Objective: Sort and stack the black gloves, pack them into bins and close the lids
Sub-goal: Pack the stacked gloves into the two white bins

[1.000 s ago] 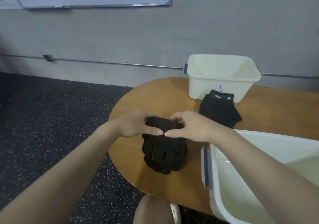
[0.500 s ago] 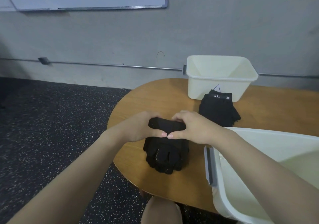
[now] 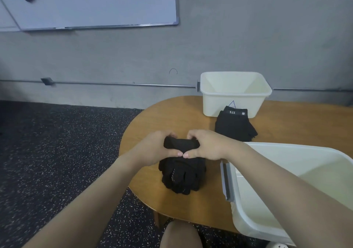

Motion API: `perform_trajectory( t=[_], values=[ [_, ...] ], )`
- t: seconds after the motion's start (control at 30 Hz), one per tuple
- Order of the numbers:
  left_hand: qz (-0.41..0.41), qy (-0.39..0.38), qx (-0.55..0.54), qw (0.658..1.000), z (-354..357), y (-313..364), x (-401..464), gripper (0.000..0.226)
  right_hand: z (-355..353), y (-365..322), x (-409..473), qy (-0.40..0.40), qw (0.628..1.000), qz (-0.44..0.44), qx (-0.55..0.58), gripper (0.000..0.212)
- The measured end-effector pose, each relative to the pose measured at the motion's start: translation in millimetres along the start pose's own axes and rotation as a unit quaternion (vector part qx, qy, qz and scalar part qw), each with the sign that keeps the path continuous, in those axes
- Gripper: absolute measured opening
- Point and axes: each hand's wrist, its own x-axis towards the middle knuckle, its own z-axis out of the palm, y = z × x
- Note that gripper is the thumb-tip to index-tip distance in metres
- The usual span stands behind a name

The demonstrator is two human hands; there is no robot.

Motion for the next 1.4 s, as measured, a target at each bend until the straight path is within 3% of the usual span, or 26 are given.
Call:
perform_trajectory(
  t=[0.37, 0.5, 0.57, 0.73, 0.87, 1.23, 1.4],
  values=[
    [0.033, -0.039, -0.05, 0.997, -48, 40, -28, 0.028, -26, -46, -50, 0.026, 0.999, -0.032, 0.035, 0.053],
    [0.062, -0.035, -0.069, 0.995, -63, 72, -48, 0.031, -45, -63, -82, 0.04, 0.997, -0.059, 0.042, 0.023],
    [0.079, -0.027, -0.091, 0.992, -65, 89, -58, 0.033, -52, -66, -99, 0.07, 0.994, -0.068, 0.055, 0.02],
    [0.115, 0.023, -0.238, 0.964, -52, 113, -72, 0.054, -62, -57, -139, 0.142, 0.976, -0.088, 0.141, 0.024],
    [0.142, -0.014, -0.342, 0.929, -23, 134, -75, 0.053, -63, -38, -171, 0.204, 0.954, -0.084, 0.204, 0.022],
    [0.194, -0.034, -0.293, 0.936, 47, 193, -53, 0.047, -56, 28, -235, 0.29, 0.914, -0.027, 0.283, 0.025],
    [0.211, -0.079, -0.26, 0.939, 76, 208, -37, 0.042, -55, 64, -261, 0.248, 0.936, 0.009, 0.25, 0.033]
  ],
)
